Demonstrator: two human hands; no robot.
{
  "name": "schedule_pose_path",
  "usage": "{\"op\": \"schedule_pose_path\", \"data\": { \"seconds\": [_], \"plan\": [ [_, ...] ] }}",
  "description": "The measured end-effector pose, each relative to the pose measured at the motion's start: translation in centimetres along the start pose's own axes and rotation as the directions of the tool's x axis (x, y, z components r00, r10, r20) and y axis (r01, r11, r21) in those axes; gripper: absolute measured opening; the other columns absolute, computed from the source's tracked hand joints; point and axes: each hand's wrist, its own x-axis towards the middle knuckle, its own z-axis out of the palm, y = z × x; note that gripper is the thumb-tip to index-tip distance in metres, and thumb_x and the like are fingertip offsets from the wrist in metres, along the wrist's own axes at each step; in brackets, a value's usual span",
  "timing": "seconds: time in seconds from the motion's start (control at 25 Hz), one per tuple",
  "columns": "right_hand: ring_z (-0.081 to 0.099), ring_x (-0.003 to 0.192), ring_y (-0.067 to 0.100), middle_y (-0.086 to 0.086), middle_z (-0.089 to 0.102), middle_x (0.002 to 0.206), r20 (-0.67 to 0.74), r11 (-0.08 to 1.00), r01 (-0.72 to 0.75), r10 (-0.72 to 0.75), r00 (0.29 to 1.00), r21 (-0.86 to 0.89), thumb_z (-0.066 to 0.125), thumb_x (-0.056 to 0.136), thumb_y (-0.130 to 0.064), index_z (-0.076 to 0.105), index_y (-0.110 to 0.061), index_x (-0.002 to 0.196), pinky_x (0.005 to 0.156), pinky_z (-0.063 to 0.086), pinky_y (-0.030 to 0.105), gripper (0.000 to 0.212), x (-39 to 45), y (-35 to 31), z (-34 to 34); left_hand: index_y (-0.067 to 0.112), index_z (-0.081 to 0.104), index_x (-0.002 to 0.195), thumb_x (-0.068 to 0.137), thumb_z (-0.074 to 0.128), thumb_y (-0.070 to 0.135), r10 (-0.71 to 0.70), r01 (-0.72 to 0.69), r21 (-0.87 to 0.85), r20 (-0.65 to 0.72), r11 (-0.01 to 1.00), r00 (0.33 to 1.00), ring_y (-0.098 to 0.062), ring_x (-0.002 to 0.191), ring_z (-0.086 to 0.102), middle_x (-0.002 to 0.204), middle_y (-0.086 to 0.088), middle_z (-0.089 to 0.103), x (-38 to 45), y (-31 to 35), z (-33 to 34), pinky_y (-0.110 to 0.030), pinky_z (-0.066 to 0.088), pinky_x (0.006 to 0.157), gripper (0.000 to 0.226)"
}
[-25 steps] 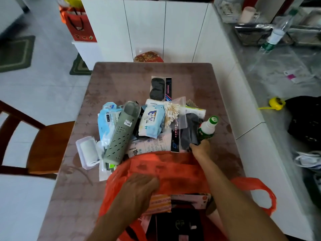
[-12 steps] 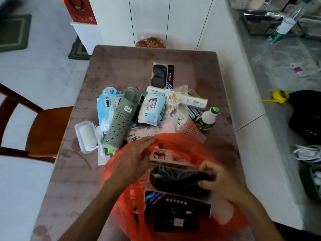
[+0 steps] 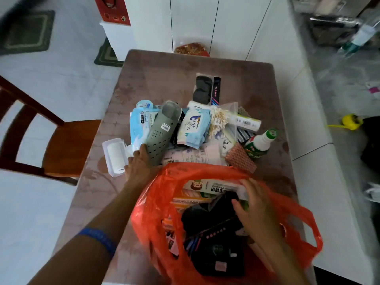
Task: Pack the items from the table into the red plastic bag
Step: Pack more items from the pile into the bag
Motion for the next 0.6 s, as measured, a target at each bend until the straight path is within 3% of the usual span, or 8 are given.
{"op": "schedule_pose_path", "data": {
  "seconds": [0.08, 0.16, 0.28, 0.36, 0.44, 0.52, 0.6],
  "plan": [
    [0.056, 0.112, 0.019, -0.004, 0.060, 0.121, 0.044, 0.997, 0.009, -0.013, 0.999, 0.083, 0.071, 0.083, -0.018, 0.059, -0.021, 0.120, 0.092, 0.047, 0.034, 0.039, -0.7, -0.7, -0.9, 0.015, 0.040, 0.124, 0.064, 0.080, 0.052, -0.004, 0.004, -0.006, 0.019, 1.000, 1.000, -0.035, 0.104, 0.055, 0.117, -0.014, 0.058, 0.8, -0.5, 1.0, -0.048, 0.050, 0.085, 0.081],
    [0.061, 0.098, 0.010, -0.012, 0.063, 0.106, 0.041, 0.988, -0.025, 0.019, 0.999, 0.149, 0.069, 0.085, -0.015, 0.063, -0.027, 0.110, 0.082, 0.051, 0.029, 0.029, -1.5, -1.4, -2.0, 0.013, 0.045, 0.124, 0.065, 0.081, 0.047, -0.040, 0.046, -0.141, 0.039, 0.989, 0.998, -0.032, 0.103, 0.058, 0.118, -0.013, 0.060, 0.8, -0.5, 0.4, -0.045, 0.053, 0.083, 0.078],
    [0.064, 0.087, -0.001, -0.018, 0.069, 0.095, -0.001, 0.956, -0.106, 0.110, 0.994, 0.273, 0.069, 0.086, -0.015, 0.066, -0.036, 0.100, 0.072, 0.054, 0.024, 0.025, -2.2, -2.6, -4.1, 0.011, 0.045, 0.134, 0.066, 0.085, 0.037, -0.068, 0.112, -0.577, 0.097, 0.809, 0.993, -0.025, 0.104, 0.059, 0.127, -0.010, 0.059, -2.7, -0.8, -3.7, -0.040, 0.055, 0.082, 0.083],
    [0.067, 0.088, 0.003, -0.014, 0.072, 0.094, -0.007, 0.892, -0.106, 0.121, 0.993, 0.439, 0.068, 0.088, -0.015, 0.067, -0.035, 0.100, 0.073, 0.056, 0.028, 0.023, -2.1, -4.8, -5.6, 0.016, 0.044, 0.134, 0.063, 0.085, 0.040, 0.039, 0.006, -0.707, 0.048, 0.707, 0.998, -0.012, 0.099, 0.058, 0.122, 0.000, 0.058, -8.1, -0.2, -7.7, -0.024, 0.051, 0.074, 0.086],
    [0.069, 0.094, 0.007, -0.011, 0.073, 0.102, 0.039, 0.738, -0.070, 0.060, 0.997, 0.671, 0.070, 0.087, -0.015, 0.063, -0.033, 0.112, 0.079, 0.057, 0.031, 0.031, -1.7, -8.5, -7.2, 0.031, 0.041, 0.130, 0.050, 0.085, 0.058, 0.194, -0.128, -0.637, 0.034, 0.760, 0.980, 0.001, 0.094, 0.057, 0.111, 0.017, 0.055, -13.4, 1.9, -9.9, -0.017, 0.050, 0.069, 0.094],
    [0.068, 0.100, 0.008, -0.013, 0.070, 0.114, 0.080, 0.571, -0.094, 0.050, 0.996, 0.815, 0.076, 0.081, -0.027, 0.052, -0.035, 0.127, 0.081, 0.057, 0.030, 0.052, -1.3, -11.1, -8.4, 0.037, 0.038, 0.128, 0.047, 0.080, 0.063, 0.309, -0.287, -0.453, -0.028, 0.844, 0.951, 0.001, 0.093, 0.056, 0.109, 0.021, 0.051, -17.5, 4.6, -8.7, -0.020, 0.051, 0.074, 0.095],
    [0.067, 0.104, 0.008, -0.014, 0.066, 0.119, 0.070, 0.542, -0.161, 0.185, 0.980, 0.825, 0.085, 0.066, -0.045, 0.043, -0.043, 0.132, 0.082, 0.058, 0.037, 0.078, -0.8, -11.6, -8.0, 0.035, 0.040, 0.126, 0.053, 0.079, 0.057, 0.377, -0.405, -0.259, -0.152, 0.877, 0.914, -0.005, 0.097, 0.051, 0.111, 0.018, 0.051, -20.2, 7.0, -5.8, -0.021, 0.043, 0.075, 0.085]
  ]
}}
